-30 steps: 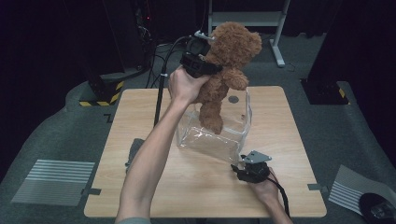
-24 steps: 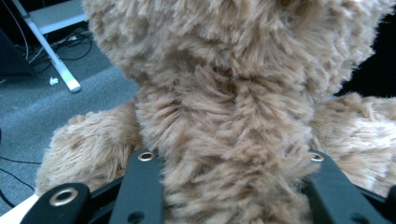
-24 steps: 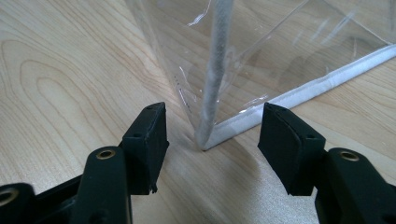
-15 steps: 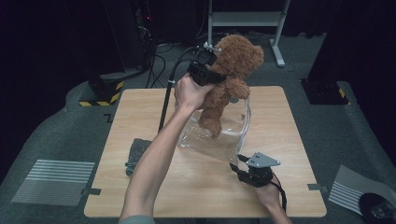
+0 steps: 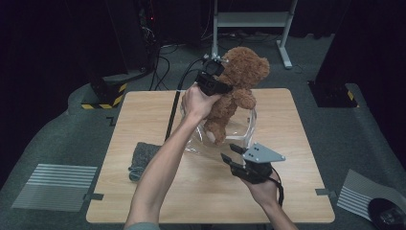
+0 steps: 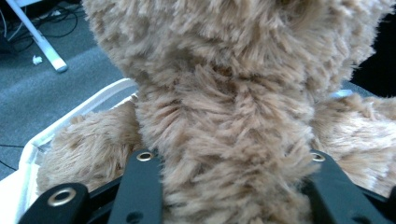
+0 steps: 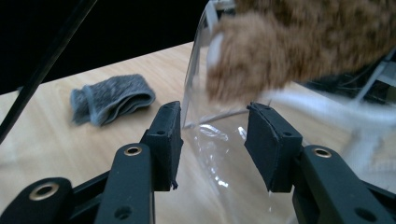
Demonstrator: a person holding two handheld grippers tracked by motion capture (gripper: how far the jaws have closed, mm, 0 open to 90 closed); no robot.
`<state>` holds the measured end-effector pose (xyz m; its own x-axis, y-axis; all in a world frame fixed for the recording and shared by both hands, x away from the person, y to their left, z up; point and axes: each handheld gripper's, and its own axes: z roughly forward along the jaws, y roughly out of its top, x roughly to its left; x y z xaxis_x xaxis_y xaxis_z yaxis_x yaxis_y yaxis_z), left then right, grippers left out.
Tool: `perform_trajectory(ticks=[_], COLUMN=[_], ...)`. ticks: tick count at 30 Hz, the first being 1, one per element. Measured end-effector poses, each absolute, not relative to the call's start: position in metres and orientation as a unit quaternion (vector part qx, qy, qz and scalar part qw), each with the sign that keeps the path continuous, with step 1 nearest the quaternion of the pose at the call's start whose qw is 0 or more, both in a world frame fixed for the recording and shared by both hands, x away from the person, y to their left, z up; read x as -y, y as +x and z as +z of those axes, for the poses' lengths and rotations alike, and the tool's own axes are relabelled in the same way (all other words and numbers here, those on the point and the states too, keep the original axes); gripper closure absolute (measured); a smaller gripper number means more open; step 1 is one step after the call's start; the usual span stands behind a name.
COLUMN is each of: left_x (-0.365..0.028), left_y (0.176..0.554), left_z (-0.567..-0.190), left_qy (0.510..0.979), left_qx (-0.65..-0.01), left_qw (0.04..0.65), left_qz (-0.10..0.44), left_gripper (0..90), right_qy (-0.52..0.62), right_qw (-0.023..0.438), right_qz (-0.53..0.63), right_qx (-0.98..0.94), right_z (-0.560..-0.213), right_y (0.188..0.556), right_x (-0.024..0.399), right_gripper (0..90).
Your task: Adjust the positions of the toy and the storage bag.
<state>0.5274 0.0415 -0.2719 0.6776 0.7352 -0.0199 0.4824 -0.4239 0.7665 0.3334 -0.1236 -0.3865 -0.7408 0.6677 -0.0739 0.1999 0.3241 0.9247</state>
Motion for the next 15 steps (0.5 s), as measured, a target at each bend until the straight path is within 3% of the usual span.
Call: perform_trajectory(ticks=[5,9,15], left_x=[-0.040,-0.039,-0.038], left_y=[0.528,0.529,0.531], left_z=[-0.277,-0.281,-0.288], left_qy=[0.828,0.829,0.830], left_qx=[-0.371,-0.372,-0.372], left_qw=[0.389,0.387,0.386], left_qz=[0.158,0.156,0.151], left_gripper=[60.3,60.2,59.9], right_qy=[0.303,0.316,0.320], right_qw=[0.243,0.242,0.240], right_qz=[0.490,0.473,0.456], right_qx=[-0.780,-0.786,-0.795], right_z=[-0.377,-0.376,-0.372], right_y=[0.349,0.358,0.367], right_x=[0.105,0.096,0.095], right_gripper=[50.5,52.4,79.2])
